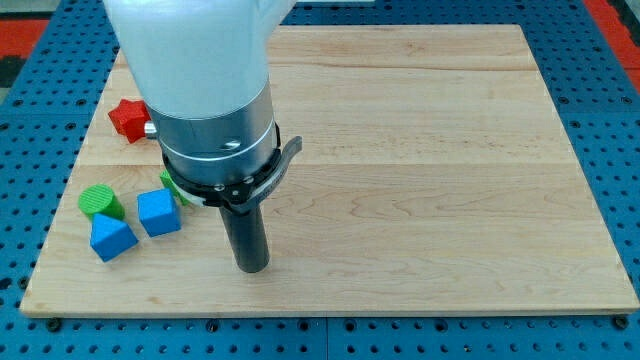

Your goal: Push the heart to the top left of the board

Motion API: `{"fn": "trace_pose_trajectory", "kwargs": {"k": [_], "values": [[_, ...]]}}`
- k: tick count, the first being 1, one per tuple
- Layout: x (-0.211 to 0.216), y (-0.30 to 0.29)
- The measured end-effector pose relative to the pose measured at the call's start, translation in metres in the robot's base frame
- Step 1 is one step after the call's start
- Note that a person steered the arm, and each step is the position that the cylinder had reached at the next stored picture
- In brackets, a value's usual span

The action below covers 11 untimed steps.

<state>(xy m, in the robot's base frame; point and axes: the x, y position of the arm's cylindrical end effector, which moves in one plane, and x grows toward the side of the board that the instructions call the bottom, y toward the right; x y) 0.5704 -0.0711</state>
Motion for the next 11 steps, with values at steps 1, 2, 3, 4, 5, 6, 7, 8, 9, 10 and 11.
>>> {"fn": "trace_pose_trajectory", "kwargs": {"k": [1, 2, 3, 4, 5, 6, 7, 8, 9, 10, 11], "values": [[0.0, 0.0], [0.0, 0.004], [0.0, 0.003], [0.0, 0.003], [0.0, -0.007], [0.006, -0.009], [0.007, -0.02], [-0.024, -0.033], [-0.09, -0.019], [-0.156, -0.032], [-0.149, -0.045]]}}
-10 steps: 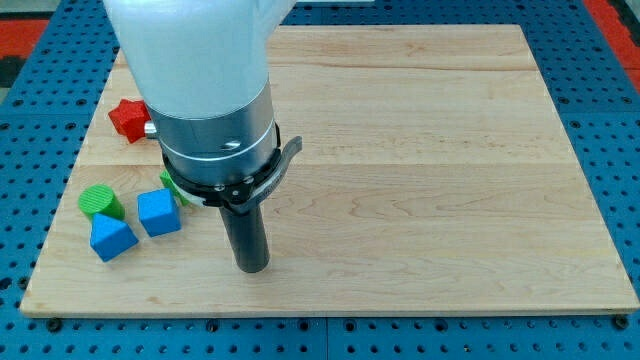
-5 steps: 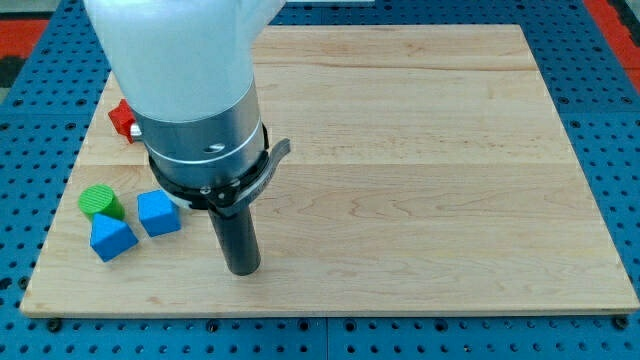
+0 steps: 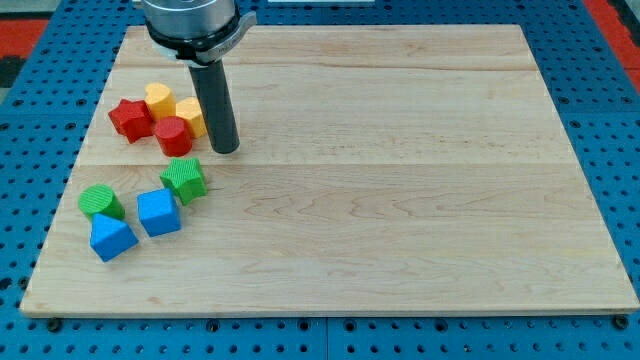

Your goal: Push the heart to the top left of the board

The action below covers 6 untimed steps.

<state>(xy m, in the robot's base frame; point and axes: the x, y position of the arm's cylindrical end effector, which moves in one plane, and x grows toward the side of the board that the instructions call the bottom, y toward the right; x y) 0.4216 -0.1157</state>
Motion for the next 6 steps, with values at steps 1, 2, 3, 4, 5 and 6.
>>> {"fn": "trace_pose_trajectory", "kwargs": {"k": [1, 2, 3, 4, 5, 6], "values": [[0.011, -0.007], [0.011, -0.042], [0.011, -0.075], [0.01, -0.093], [0.003, -0.091], [0.001, -0.091]]}}
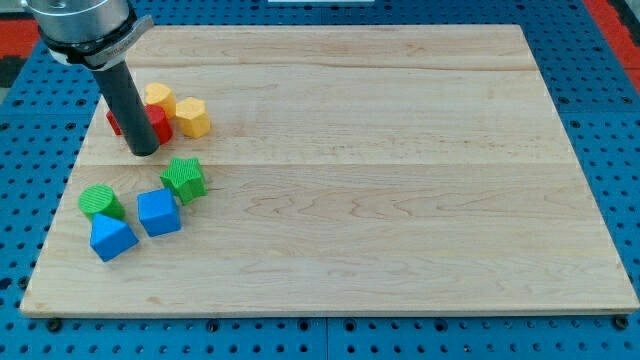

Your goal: Push the heart to the top left of the board

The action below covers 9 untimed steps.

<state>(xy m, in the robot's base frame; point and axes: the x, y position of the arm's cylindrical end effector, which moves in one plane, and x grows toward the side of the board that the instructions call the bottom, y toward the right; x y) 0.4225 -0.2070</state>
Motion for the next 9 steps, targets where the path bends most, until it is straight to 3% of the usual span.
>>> {"fn": "trace_pose_trajectory", "kwargs": {"k": [1, 3, 5, 7, 9], "values": [[-0.003, -0.012], [-0.055, -0.007], [-0.095, 0.03], [-0.166, -0.004], [-0.181, 0.011]]}}
